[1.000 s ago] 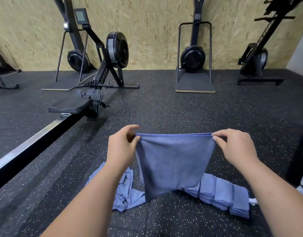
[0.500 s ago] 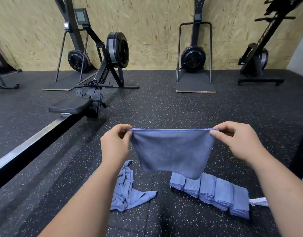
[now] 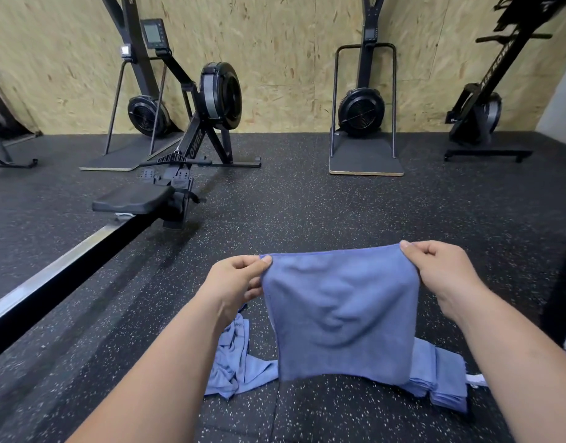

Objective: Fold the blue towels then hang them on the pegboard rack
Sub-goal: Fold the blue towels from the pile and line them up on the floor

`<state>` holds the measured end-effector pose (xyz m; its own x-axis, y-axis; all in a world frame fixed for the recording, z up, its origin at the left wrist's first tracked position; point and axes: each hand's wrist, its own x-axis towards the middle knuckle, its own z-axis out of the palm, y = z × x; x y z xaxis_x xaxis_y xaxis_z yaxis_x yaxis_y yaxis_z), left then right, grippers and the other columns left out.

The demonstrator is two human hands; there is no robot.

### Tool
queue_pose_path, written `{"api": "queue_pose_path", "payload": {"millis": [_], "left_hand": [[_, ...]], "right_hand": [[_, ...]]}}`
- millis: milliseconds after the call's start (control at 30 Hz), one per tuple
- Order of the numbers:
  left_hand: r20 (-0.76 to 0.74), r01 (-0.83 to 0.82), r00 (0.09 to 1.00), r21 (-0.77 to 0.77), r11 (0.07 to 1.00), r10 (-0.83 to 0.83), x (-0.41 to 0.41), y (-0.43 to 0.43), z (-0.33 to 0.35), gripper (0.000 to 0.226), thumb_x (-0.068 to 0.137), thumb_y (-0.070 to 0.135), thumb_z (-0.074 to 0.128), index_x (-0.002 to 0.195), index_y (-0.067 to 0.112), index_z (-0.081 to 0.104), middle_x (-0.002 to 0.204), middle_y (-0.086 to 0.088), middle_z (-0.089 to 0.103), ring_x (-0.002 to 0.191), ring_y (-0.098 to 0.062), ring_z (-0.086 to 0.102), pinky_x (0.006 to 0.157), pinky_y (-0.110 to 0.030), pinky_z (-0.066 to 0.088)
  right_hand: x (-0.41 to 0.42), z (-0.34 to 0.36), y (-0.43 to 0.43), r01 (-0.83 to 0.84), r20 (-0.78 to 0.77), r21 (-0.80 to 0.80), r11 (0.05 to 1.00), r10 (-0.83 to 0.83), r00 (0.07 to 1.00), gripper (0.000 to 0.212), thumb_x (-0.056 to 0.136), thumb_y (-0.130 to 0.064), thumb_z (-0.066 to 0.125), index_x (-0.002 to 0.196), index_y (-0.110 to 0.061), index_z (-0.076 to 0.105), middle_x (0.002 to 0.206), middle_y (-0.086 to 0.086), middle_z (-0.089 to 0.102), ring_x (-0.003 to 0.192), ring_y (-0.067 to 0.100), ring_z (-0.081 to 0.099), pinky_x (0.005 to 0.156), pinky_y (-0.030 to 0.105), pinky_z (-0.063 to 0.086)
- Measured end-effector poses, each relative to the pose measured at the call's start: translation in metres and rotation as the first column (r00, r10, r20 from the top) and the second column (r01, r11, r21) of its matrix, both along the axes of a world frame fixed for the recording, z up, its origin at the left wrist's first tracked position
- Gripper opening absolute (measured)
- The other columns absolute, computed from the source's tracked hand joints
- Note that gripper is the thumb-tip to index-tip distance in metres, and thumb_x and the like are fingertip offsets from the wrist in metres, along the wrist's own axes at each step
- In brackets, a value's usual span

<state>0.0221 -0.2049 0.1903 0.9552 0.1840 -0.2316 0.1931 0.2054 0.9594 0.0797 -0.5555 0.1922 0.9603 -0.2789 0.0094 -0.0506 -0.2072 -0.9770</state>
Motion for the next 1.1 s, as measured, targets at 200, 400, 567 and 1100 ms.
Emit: {"api": "queue_pose_path", "payload": {"millis": [200,400,567,1100], "left_hand": [[0.019,0.009,1.0,0.061,0.998,-0.01,-0.01,-0.039,0.005,0.015,0.09,0.013,0.084,0.085,0.011,0.071,0.079,-0.01,0.066,0.059,-0.015,0.059,0.063,-0.031,0.062],[0.074,0.002,0.997,0.099,0.995,-0.01,-0.012,-0.076,-0.001,0.01,0.093,0.01,0.08,0.093,0.009,0.07,0.082,-0.011,0.066,0.074,-0.019,0.067,0.073,-0.04,0.066],[0.128,-0.042,0.991,0.096,0.994,0.03,-0.015,-0.091,-0.004,0.006,0.096,0.007,0.076,0.097,0.003,0.072,0.083,-0.012,0.073,0.077,-0.016,0.072,0.08,-0.048,0.067],[0.216,0.05,0.974,0.105,0.993,-0.072,-0.026,-0.095,0.012,0.028,0.104,0.007,0.053,0.098,0.005,0.08,0.093,-0.009,0.08,0.081,-0.01,0.071,0.077,-0.025,0.057]], "right_hand": [[-0.015,0.001,0.04,-0.07,-0.006,-0.105,0.992,0.07,0.998,0.02,0.086,-0.041,0.085,0.084,-0.022,0.081,0.078,-0.008,0.079,0.081,0.022,0.075,0.078,0.042,0.06],[-0.036,0.003,0.086,-0.199,0.083,-0.204,0.958,0.22,0.972,0.012,0.087,-0.036,0.085,0.083,-0.026,0.08,0.076,-0.01,0.078,0.076,0.012,0.074,0.077,0.036,0.059],[-0.048,0.004,0.106,-0.219,0.125,-0.326,0.92,0.271,0.954,0.006,0.09,-0.025,0.081,0.087,-0.03,0.08,0.077,-0.017,0.077,0.072,-0.005,0.069,0.072,0.02,0.055],[-0.065,0.001,0.116,-0.127,0.274,-0.499,0.857,0.295,0.915,0.022,0.084,-0.024,0.085,0.102,-0.032,0.076,0.1,-0.018,0.066,0.087,-0.001,0.066,0.081,0.021,0.053]]}}
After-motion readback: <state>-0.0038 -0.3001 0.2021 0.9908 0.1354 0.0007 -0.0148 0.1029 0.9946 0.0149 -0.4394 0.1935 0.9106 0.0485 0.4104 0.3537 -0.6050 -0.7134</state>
